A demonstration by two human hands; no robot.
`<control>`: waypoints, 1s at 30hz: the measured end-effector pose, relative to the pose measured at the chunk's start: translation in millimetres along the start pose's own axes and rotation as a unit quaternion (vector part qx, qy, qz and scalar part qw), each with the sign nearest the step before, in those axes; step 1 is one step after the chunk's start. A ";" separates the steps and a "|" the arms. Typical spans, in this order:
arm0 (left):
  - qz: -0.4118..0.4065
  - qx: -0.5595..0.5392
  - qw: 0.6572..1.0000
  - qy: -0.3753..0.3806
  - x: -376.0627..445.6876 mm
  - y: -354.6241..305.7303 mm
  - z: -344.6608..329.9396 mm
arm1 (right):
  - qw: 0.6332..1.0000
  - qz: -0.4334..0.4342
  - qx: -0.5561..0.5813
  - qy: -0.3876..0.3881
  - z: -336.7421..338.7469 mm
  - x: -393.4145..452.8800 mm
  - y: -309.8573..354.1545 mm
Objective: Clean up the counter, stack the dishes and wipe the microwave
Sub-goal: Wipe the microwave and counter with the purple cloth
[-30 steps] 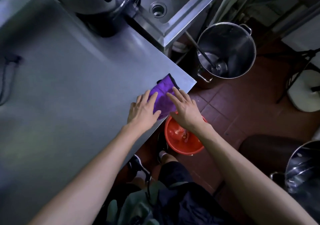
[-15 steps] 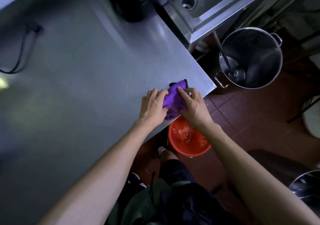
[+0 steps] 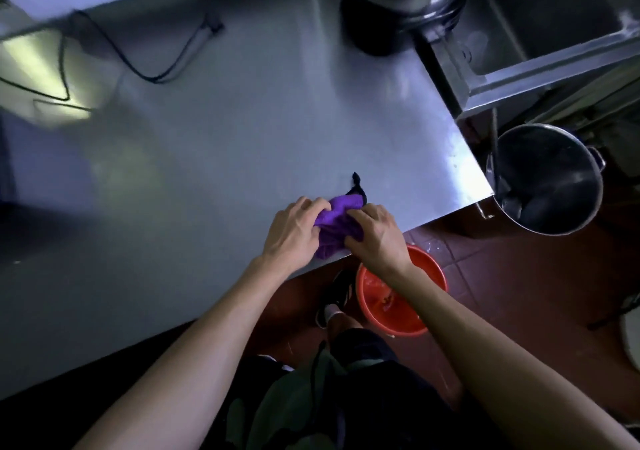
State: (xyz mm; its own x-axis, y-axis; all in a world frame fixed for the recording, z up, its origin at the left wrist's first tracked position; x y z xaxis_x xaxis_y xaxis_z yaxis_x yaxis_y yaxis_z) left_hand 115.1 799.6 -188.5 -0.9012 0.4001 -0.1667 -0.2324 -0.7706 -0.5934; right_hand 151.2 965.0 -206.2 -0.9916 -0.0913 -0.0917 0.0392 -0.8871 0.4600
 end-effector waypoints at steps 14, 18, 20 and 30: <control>0.067 -0.030 0.972 -0.223 -246.8 139.2 139.1 | 0.967 0.250 0.038 -0.022 -75.3 -48.0 271.3; 0.088 -0.013 0.957 -0.276 -320.5 168.8 174.1 | 0.950 0.307 0.060 -0.021 -93.7 -69.7 346.1; 0.106 -0.006 0.949 -0.296 -351.3 180.7 188.3 | 0.942 0.328 0.070 -0.018 -99.6 -80.2 378.5; 0.173 -0.013 0.911 -0.374 -443.0 225.9 234.5 | 0.899 0.434 0.056 -0.008 -116.5 -99.5 487.8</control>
State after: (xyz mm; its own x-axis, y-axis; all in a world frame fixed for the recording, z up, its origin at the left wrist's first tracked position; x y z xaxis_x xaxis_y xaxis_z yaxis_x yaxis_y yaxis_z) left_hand 376.0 332.0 -64.0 -0.9185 -0.3219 0.2295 0.1134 -0.7707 -0.6271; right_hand 283.3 488.7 -75.6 -0.5945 -0.7205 0.3569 0.7877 -0.4330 0.4382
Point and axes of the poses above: each hand's wrist, its own x-axis towards the middle knuckle, its own z-axis out of the back of the hand, y = z × x, the point moved 4 cm from there along x, towards the middle knuckle, and after that the axes turned 4 degrees about -x, right-handed, at the moved point
